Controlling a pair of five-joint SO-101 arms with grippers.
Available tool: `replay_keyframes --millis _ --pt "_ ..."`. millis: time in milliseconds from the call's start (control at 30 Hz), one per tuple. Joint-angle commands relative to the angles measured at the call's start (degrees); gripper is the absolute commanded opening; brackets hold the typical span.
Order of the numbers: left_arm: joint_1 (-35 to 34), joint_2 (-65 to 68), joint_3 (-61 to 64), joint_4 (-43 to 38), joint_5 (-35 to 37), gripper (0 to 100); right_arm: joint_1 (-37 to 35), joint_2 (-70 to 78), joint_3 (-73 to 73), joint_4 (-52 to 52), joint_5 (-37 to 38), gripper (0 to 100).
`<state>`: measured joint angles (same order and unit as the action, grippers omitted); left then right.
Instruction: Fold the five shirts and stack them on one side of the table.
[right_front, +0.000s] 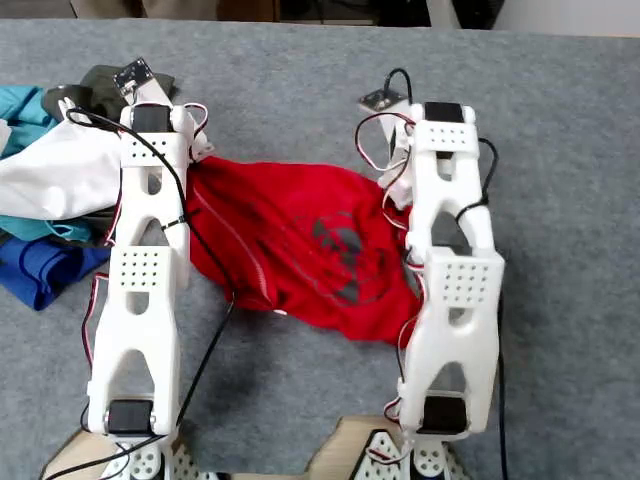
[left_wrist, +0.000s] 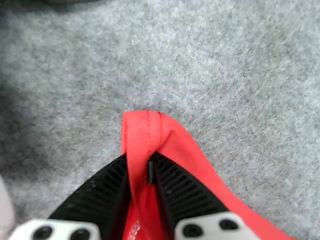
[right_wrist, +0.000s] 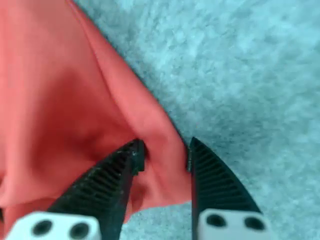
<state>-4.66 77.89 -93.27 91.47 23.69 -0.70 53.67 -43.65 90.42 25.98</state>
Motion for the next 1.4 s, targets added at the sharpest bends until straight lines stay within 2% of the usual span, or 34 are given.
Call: replay_keyframes --millis 0,33,200,367,567,800,1067,1133,1367 --pt "0.09 -1.1 -2.64 -0.44 -0.44 2 -0.4 4.18 -12.53 5.63 -0.7 3.4" --pt "0.09 -1.1 -2.64 -0.44 -0.44 2 -0.4 5.32 -15.6 6.95 -0.7 0.2" --pt "0.09 -1.1 -2.64 -0.44 -0.44 2 -0.22 8.13 -29.23 11.69 -1.32 0.3" --pt "0.09 -1.1 -2.64 -0.44 -0.44 2 1.36 8.04 -40.66 11.69 -5.54 0.3" --pt "0.18 -1.1 -2.64 -0.53 -0.44 2 3.65 10.15 -52.35 7.82 -5.45 0.4" --pt "0.18 -1.1 -2.64 -0.7 -0.44 2 3.47 22.29 -52.18 3.69 4.4 1.2" --pt "0.18 -1.1 -2.64 -0.79 -0.44 2 3.65 13.58 -52.0 11.87 4.84 26.9" --pt "0.18 -1.1 -2.64 -0.79 -0.44 2 3.82 10.86 -51.56 11.96 4.84 30.6" --pt "0.09 -1.1 -2.64 -0.79 -0.44 2 -0.57 5.67 -45.49 12.04 3.52 23.1"
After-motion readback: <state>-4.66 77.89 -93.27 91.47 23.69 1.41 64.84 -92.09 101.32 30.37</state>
